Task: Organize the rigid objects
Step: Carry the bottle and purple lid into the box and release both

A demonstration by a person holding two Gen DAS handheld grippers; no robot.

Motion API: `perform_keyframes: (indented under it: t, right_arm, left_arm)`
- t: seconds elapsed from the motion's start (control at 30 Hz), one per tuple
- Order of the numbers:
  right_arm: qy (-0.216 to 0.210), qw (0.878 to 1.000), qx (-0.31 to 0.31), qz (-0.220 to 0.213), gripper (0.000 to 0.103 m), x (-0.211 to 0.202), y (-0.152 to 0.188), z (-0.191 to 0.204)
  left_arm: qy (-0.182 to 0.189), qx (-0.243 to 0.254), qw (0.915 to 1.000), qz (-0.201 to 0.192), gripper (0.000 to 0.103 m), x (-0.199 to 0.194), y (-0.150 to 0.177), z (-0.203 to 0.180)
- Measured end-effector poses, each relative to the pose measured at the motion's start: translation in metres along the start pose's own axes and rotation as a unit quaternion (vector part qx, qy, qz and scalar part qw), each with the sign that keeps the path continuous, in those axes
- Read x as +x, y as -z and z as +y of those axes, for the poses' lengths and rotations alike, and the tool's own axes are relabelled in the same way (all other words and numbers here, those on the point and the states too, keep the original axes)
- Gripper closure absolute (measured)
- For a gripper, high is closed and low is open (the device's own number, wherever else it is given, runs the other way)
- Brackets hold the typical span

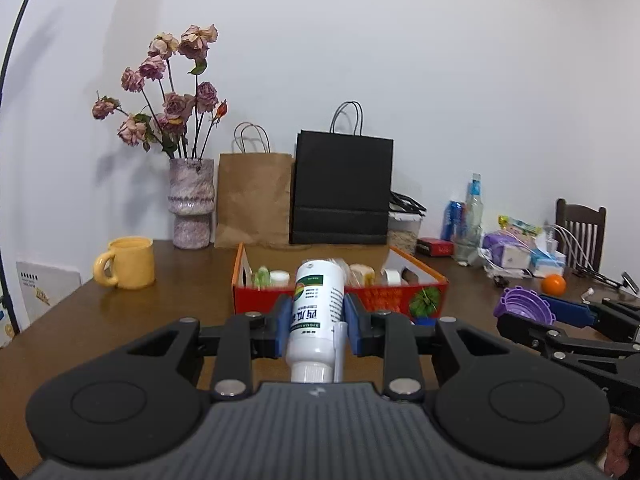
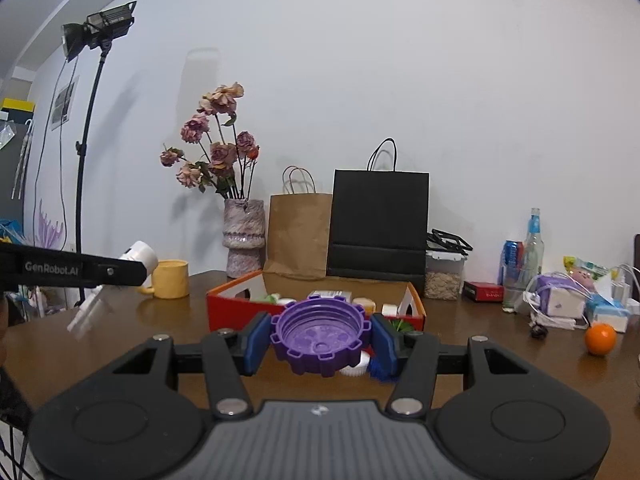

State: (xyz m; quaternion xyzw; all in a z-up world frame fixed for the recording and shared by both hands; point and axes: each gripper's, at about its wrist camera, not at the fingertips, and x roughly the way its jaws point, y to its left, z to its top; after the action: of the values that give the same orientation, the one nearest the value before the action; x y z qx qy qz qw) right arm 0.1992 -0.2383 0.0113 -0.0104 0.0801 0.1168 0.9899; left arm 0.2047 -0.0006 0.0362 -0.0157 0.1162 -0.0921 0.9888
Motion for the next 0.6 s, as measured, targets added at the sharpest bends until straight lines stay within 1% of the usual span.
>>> perform_keyframes:
  t: [0.07, 0.13, 0.2, 0.3, 0.37, 0.43, 0.47, 0.53, 0.6]
  right_arm:
    - [-0.010, 1.000, 0.007, 0.001, 0.050, 0.024, -0.013, -0.012]
    - [-0.022, 1.000, 0.022, 0.004, 0.050, 0.054, -0.027, -0.027]
    - [-0.026, 0.999, 0.036, 0.014, 0.050, 0.087, -0.041, -0.043]
    - [-0.023, 0.999, 0.035, 0.026, 0.050, 0.138, -0.060, -0.064]
    - [-0.020, 0.999, 0.034, 0.037, 0.050, 0.170, -0.070, -0.076]
    - [-0.021, 0.997, 0.047, 0.059, 0.050, 0.206, -0.078, -0.090]
    - [-0.020, 0.996, 0.056, 0.073, 0.050, 0.225, -0.082, -0.097]
    - [-0.022, 0.993, 0.055, 0.097, 0.050, 0.260, -0.086, -0.107]
    - [-0.016, 0.991, 0.041, 0.124, 0.050, 0.300, -0.087, -0.112]
  left_arm:
    - [-0.001, 0.003, 1.0000, 0.002, 0.074, 0.022, -0.012, 0.001]
    - [0.007, 0.009, 0.9999, 0.002, 0.074, 0.050, -0.026, 0.002]
    - [0.013, 0.013, 0.9998, 0.006, 0.074, 0.083, -0.043, 0.003]
    - [0.029, -0.003, 0.9991, 0.031, 0.074, 0.136, -0.065, 0.014]
    - [0.032, -0.014, 0.9982, 0.049, 0.074, 0.169, -0.075, 0.026]
    - [0.012, -0.004, 0.9985, 0.053, 0.074, 0.203, -0.080, 0.032]
    - [0.010, -0.004, 0.9980, 0.062, 0.074, 0.217, -0.081, 0.036]
    - [0.000, -0.013, 0.9960, 0.089, 0.074, 0.253, -0.082, 0.045]
    - [-0.003, -0.014, 0.9935, 0.113, 0.074, 0.283, -0.082, 0.051]
